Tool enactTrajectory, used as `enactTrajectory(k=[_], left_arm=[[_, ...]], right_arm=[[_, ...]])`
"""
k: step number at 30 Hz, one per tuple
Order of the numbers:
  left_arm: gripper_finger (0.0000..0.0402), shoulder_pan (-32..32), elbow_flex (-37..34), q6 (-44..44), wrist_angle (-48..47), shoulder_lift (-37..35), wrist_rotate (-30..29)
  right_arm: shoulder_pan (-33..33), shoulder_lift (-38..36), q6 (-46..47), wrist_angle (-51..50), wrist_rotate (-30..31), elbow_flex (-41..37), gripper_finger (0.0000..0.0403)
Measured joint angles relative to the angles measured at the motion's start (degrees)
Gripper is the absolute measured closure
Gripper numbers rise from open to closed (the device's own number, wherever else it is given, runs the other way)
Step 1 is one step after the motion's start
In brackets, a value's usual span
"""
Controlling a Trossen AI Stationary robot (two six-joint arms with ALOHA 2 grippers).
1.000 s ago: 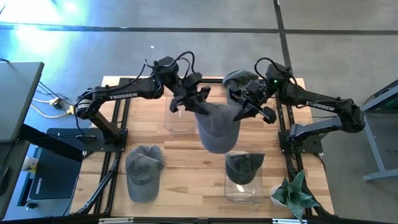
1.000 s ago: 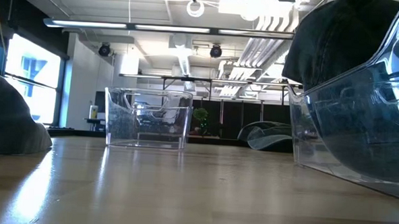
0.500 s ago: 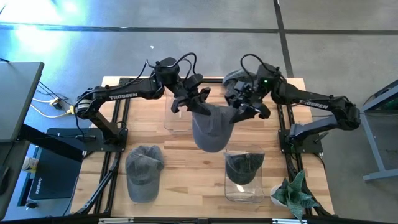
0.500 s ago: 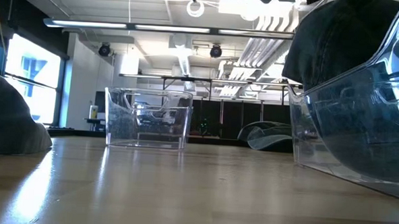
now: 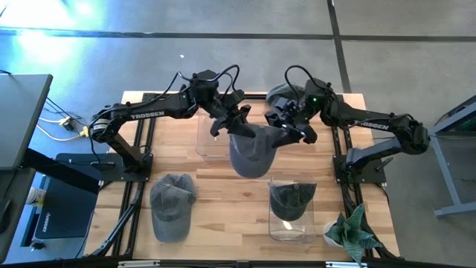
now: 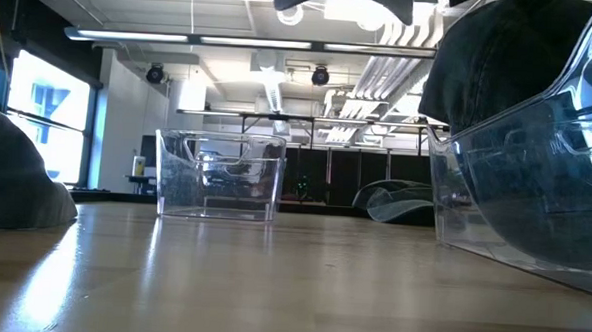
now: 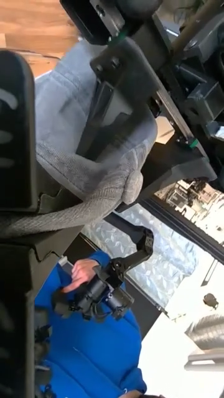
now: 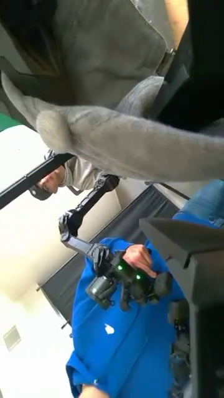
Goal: Pick & Place hat
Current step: Put the right light gray cap into the top transparent bin
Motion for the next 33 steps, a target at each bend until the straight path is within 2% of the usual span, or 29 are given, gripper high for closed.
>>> enactTrajectory(k=[4, 8, 10, 13, 17, 21, 28, 33], left_arm=[[0.04, 0.0, 0.0, 0.0, 0.0, 0.0, 0.8], [0.0401, 0.0, 0.0, 0.0, 0.2, 0.0, 2.4], [0.0401, -0.1, 0.0, 0.0, 0.7, 0.0, 2.5], [0.0401, 0.0, 0.0, -0.4, 1.9, 0.0, 4.1], [0.0383, -0.3, 0.0, -0.8, 4.2, 0.1, 5.6], [0.0326, -0.4, 0.0, -2.2, 4.9, 0.0, 5.6], [0.0207, -1.4, 0.0, -7.3, 4.5, 0.0, 10.9], [0.017, -2.4, 0.0, -4.9, 3.6, 1.0, 16.0]], right_arm=[[0.0, -0.1, 3.3, 0.1, -4.9, 0.0, 0.0268], [0.1, -0.5, 4.0, 2.5, -11.4, 0.0, 0.037], [0.4, -0.5, 3.9, 5.9, -11.5, 0.0, 0.0392], [0.9, -0.5, 5.8, 9.4, -11.4, 0.0, 0.0385], [1.0, -0.5, 6.2, 11.6, -12.1, -0.1, 0.0398], [1.0, -0.8, 6.2, 12.7, -12.8, -0.1, 0.0394], [0.9, -0.7, 3.0, 13.4, -10.0, -0.1, 0.0394], [-0.2, -0.8, 1.9, 13.9, -9.7, -0.1, 0.0397]])
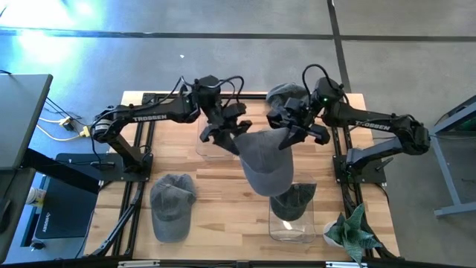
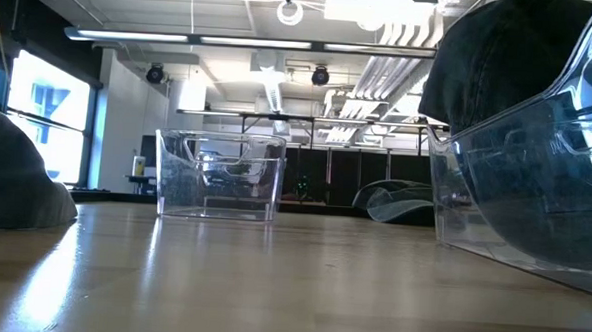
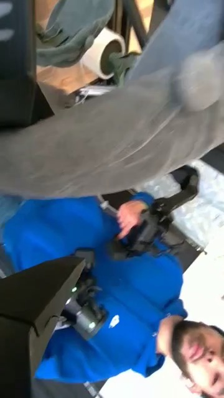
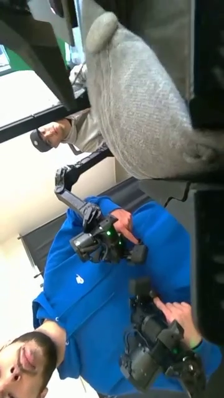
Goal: Pick & Place hat
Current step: Put the right light gray cap into the top transparent bin
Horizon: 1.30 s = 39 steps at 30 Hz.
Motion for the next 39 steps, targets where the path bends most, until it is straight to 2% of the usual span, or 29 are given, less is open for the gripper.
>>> enactTrajectory(k=[10, 17, 21, 27, 34, 39], left_arm=[[0.0201, 0.1, 0.0, 0.6, -0.2, -0.1, 4.0], [0.0227, 2.3, 0.0, -2.0, 7.0, -0.6, 4.5], [0.0229, 3.6, 0.0, -4.4, 7.0, -0.6, 0.5], [0.0229, 3.5, 0.0, -4.8, 6.7, -0.1, -11.2], [0.0229, 3.5, 0.0, -9.5, 7.1, -0.1, -13.6], [0.0229, 3.5, 0.0, -10.6, 7.1, -0.1, -14.5]], right_arm=[[-1.3, -1.9, 3.1, 3.7, -1.0, 0.0, 0.0397], [-1.4, -2.2, 2.8, 3.8, 0.8, 0.0, 0.0399], [-1.4, -2.2, 0.7, 2.8, 2.5, 0.0, 0.0395], [-1.4, -2.2, -3.5, 0.1, 4.5, 0.0, 0.0399], [-1.4, -2.2, -10.0, -6.2, 7.9, 0.0, 0.0394], [-1.4, -2.1, -12.6, -8.0, 8.0, 0.0, 0.0399]])
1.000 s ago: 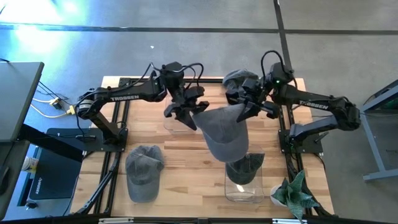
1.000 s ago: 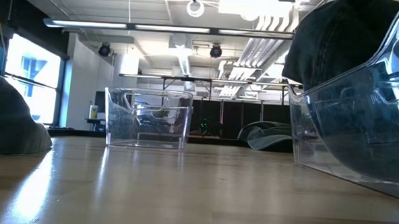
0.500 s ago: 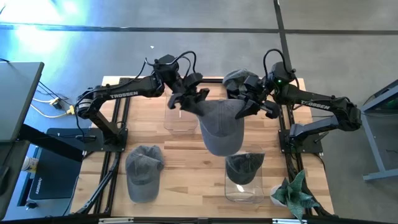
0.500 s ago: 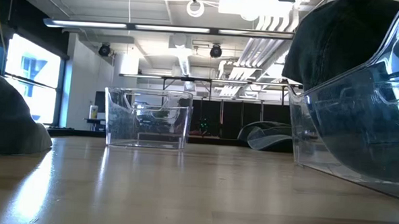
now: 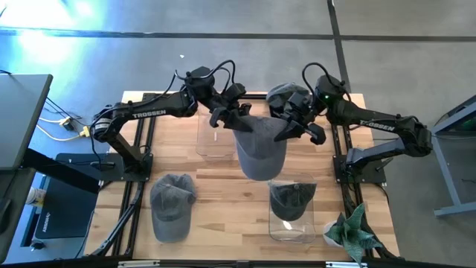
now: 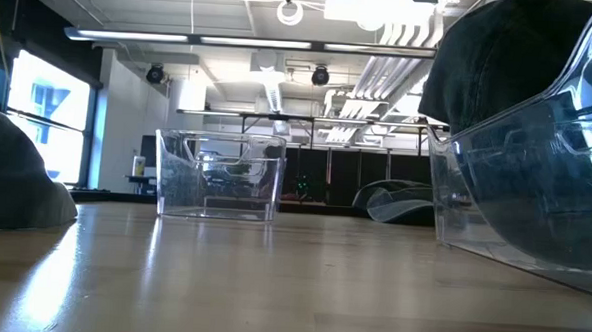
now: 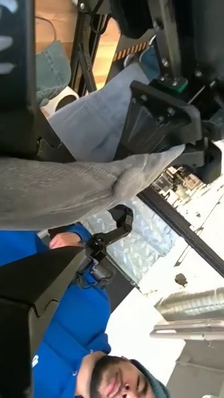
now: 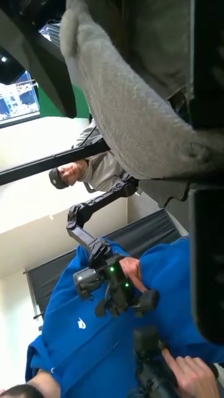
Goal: Pick & Place hat
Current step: Put the right light gray cap into the top transparent bin
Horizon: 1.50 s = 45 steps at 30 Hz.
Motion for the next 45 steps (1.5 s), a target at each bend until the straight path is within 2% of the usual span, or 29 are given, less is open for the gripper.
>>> enactTrajectory(k=[5, 9, 13, 20, 26, 33, 38, 45], left_arm=[[0.0229, -0.8, 0.0, 0.0, 0.0, 0.0, -3.6], [0.0242, -1.2, 0.0, 0.0, 0.0, 0.0, -4.0], [0.0287, -1.1, 0.0, 1.9, 0.0, 0.0, -4.9], [0.0392, -1.1, 0.0, 2.0, 0.0, 0.0, -4.9], [0.0394, -1.1, 0.0, 4.4, 0.0, 0.0, -3.3], [0.04, -0.3, 0.0, 9.1, -1.5, -0.5, -3.3], [0.04, 1.3, -0.1, 12.6, -9.0, -1.4, -2.4], [0.0401, 4.9, -0.1, 22.0, -19.4, -3.8, -3.4]], right_arm=[[0.0, 0.0, 0.1, -0.2, 0.4, 0.0, 0.0392], [0.0, 0.0, -0.7, -1.2, 0.4, 0.0, 0.0398], [0.0, 0.0, -0.9, -1.5, 0.4, 0.0, 0.0396], [0.0, 0.0, -1.3, -2.4, 1.8, 0.0, 0.0384], [-0.1, 0.0, -1.3, -5.2, 6.0, 0.0, 0.0371], [-3.0, 0.0, -2.9, -14.5, 9.9, 0.0, 0.0295], [-5.5, 0.0, -3.7, -20.1, 9.9, 0.0, 0.0256], [-5.9, 0.0, -4.0, -18.5, 9.8, 0.0, 0.0253]])
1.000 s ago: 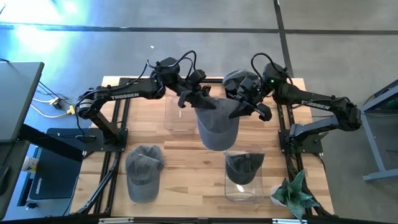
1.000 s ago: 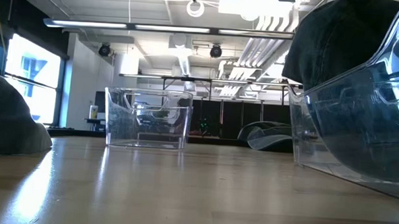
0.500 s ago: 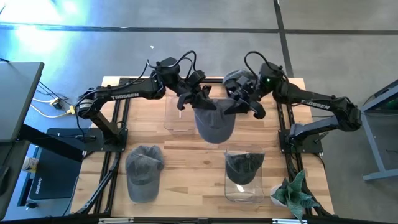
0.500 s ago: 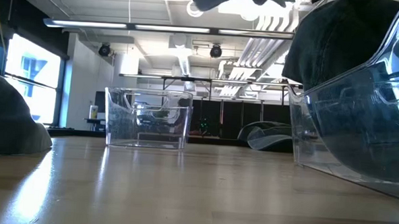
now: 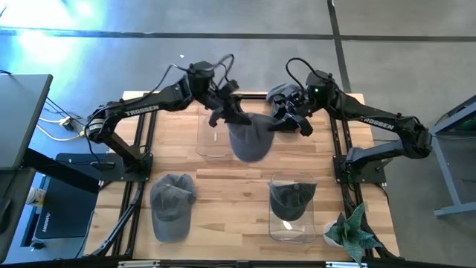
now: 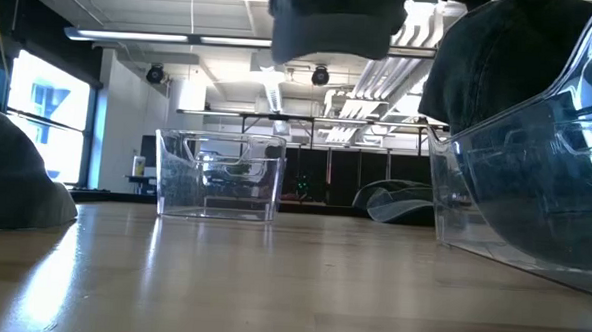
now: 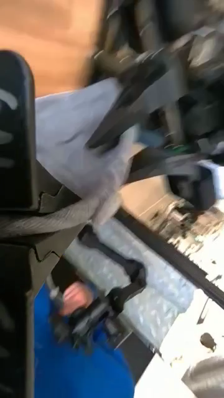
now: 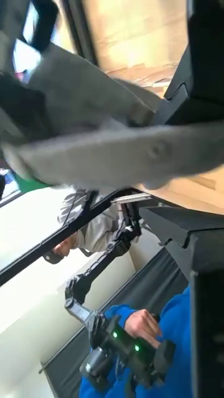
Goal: Pick & Place hat
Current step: Put the right light gray cap into the top transparent bin
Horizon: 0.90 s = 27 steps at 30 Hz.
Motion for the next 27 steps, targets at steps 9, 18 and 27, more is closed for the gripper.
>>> enactTrajectory(k=[9, 18, 27], left_arm=[[0.0401, 1.5, 0.1, 6.9, -6.9, -1.1, 1.5], [0.0401, 2.0, 0.1, 19.2, -20.4, -1.5, -1.9], [0.0401, 8.6, 0.1, 33.8, -33.8, -9.0, -12.8]], right_arm=[[2.9, 0.0, -7.2, 2.2, 10.7, 0.0, 0.0211], [-1.2, 0.0, -10.2, 9.4, 23.1, 0.0, 0.0165], [-2.0, -0.1, -8.3, 9.7, 22.6, 0.0, 0.017]])
